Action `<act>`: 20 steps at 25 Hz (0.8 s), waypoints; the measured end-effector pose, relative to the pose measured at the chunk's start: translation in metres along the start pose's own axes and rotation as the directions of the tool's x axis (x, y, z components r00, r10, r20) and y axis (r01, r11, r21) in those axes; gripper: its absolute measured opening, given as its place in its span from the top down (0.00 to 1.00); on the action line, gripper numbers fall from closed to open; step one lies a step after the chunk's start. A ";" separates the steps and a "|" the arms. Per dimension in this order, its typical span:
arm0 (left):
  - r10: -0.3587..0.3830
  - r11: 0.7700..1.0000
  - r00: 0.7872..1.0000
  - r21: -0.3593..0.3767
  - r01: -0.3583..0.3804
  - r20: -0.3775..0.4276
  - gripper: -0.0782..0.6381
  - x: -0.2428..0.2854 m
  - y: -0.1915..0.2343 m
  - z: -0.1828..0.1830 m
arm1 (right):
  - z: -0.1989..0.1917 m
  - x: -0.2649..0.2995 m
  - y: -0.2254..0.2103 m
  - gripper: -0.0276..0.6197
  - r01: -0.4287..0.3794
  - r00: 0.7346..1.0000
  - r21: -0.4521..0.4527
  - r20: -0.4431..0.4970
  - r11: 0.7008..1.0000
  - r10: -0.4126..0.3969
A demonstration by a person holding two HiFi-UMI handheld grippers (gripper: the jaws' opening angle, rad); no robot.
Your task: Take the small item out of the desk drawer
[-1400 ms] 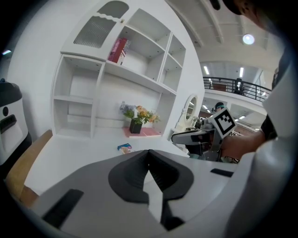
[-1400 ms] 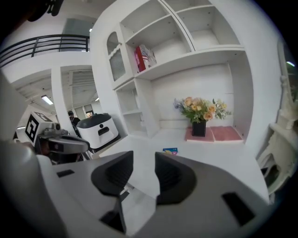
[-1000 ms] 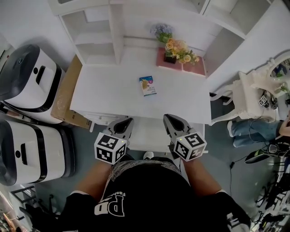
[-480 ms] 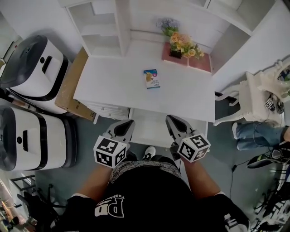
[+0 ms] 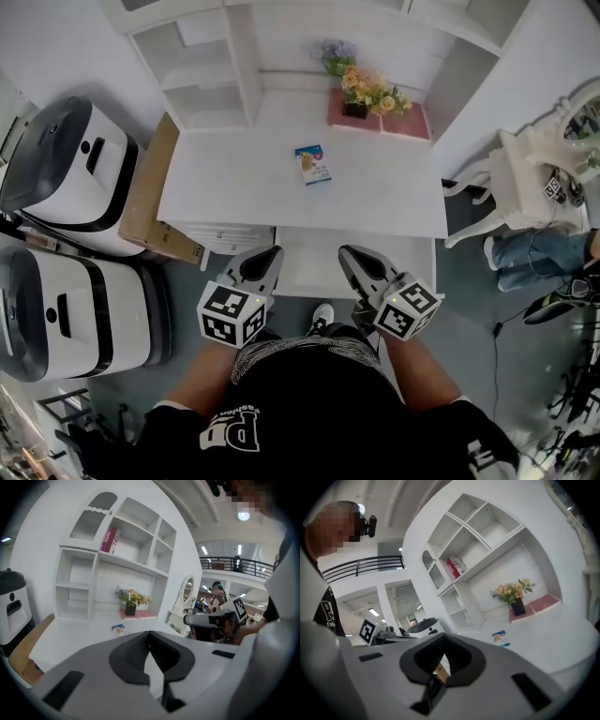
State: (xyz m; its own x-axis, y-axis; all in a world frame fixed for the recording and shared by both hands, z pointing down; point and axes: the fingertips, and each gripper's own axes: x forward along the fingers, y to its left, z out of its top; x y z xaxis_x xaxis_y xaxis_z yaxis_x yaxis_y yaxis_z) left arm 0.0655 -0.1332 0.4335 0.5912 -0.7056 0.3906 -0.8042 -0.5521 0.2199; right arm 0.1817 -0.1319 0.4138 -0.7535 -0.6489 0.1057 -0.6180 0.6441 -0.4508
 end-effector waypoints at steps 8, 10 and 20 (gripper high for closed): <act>-0.106 0.993 0.994 0.050 0.107 -0.013 0.87 -0.078 0.020 -0.020 | -0.040 0.026 0.071 0.95 0.133 0.991 -0.004 -0.023 0.991 -0.133; -0.110 0.993 0.994 0.044 0.111 -0.012 0.87 -0.102 0.032 -0.028 | -0.055 0.032 0.093 0.95 0.155 0.987 0.001 -0.041 0.988 -0.155; -0.230 0.970 0.973 0.072 0.230 -0.010 0.87 -0.184 0.040 -0.061 | -0.102 0.032 0.178 0.95 0.249 0.967 0.021 -0.055 0.968 -0.248</act>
State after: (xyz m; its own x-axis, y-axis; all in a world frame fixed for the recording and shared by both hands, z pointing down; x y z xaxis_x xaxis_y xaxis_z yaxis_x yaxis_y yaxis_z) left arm -0.0793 0.0016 0.4253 0.7599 -0.5551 0.3383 -0.6399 -0.7304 0.2390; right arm 0.0242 0.0031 0.4270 -0.5878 -0.7652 0.2626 -0.7816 0.4534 -0.4284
